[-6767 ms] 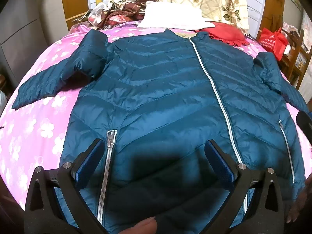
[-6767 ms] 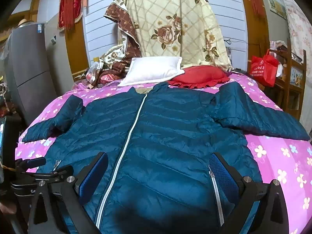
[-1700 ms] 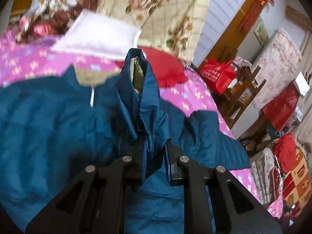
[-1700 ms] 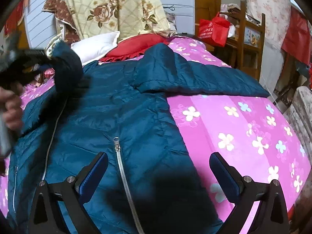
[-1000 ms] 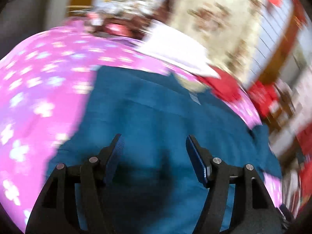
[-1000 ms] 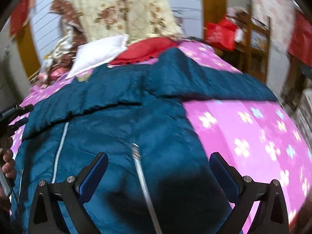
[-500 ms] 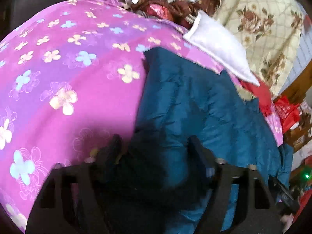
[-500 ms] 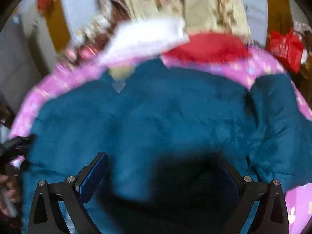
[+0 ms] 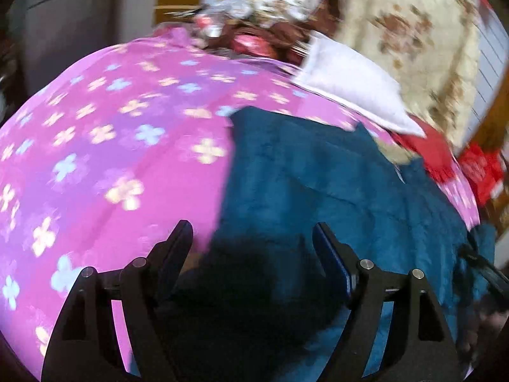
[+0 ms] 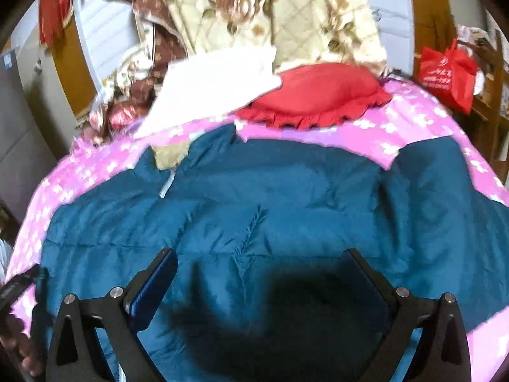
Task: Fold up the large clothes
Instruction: 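Lift the sleeve with the left gripper, fold it across the jacket body, release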
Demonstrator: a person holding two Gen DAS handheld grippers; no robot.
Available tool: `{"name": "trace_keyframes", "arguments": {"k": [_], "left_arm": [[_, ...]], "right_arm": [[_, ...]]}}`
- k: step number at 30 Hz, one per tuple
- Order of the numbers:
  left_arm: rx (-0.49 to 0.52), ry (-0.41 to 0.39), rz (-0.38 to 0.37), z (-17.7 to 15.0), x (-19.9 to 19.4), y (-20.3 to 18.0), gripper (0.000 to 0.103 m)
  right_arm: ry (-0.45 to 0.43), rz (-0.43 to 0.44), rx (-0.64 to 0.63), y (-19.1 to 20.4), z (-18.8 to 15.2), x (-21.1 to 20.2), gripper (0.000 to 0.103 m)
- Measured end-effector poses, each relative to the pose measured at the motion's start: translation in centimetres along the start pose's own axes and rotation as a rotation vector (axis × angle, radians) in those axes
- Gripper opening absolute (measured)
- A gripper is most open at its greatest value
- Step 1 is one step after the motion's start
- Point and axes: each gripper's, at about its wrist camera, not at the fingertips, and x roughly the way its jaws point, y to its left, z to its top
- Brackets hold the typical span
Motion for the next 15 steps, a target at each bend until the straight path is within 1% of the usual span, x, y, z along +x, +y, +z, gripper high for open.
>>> {"name": "trace_keyframes", "arguments": {"k": [1,2,3,4,5,7,8,10,12,13,14,15], "left_arm": [[0.042,0.035,-0.017,-0.3,0.7,-0.8,0.078],[0.073,0.069,-0.017,-0.5,1.5,-1.3,0.079],[0.113,0.089,0.017,-0.9,2.2,-1.7,0.079],[0.132,0.080,0.039,-1.2,2.2,-1.9,0.079],[0.141,0.075,0.046,-1.3,2.0,-2.0,0.079],[0.132,0.075,0.051,-1.1,1.5,-1.9,0.079],[0.112,0.060,0.054,-1.0,0.9,-1.7,0.079],[0.080,0.032,0.035,-0.9,-0.3,-1.5,0.079],[0.080,0.035,0.010,-1.1,-0.7,-1.9,0.080],[0.098,0.056,0.002,-1.5,-0.3,-2.3,0.080],[0.121,0.081,0.009,-1.7,0.3,-3.0,0.083],[0.158,0.096,0.035,-2.0,1.0,-3.5,0.083]], "right_arm": [[0.044,-0.009,-0.006,-0.1,-0.3,1.3,0.103],[0.058,-0.009,-0.011,-0.4,-0.7,2.0,0.103],[0.041,-0.005,-0.002,-0.5,-0.8,1.9,0.103],[0.050,-0.009,0.002,-0.6,-0.5,1.9,0.103],[0.054,-0.015,0.001,-0.6,-0.4,1.7,0.103],[0.035,-0.015,0.006,-0.5,-0.4,0.1,0.103],[0.019,-0.006,0.009,-0.8,-0.6,-0.9,0.103],[-0.045,0.011,0.000,-0.3,-1.6,-3.8,0.103],[-0.058,0.025,-0.002,0.0,-2.7,-5.0,0.103],[-0.041,0.028,-0.008,0.1,-3.2,-4.9,0.103],[-0.014,0.014,-0.018,0.3,-3.6,-4.3,0.103],[0.050,-0.022,-0.030,0.3,-4.2,-2.9,0.103]]}}
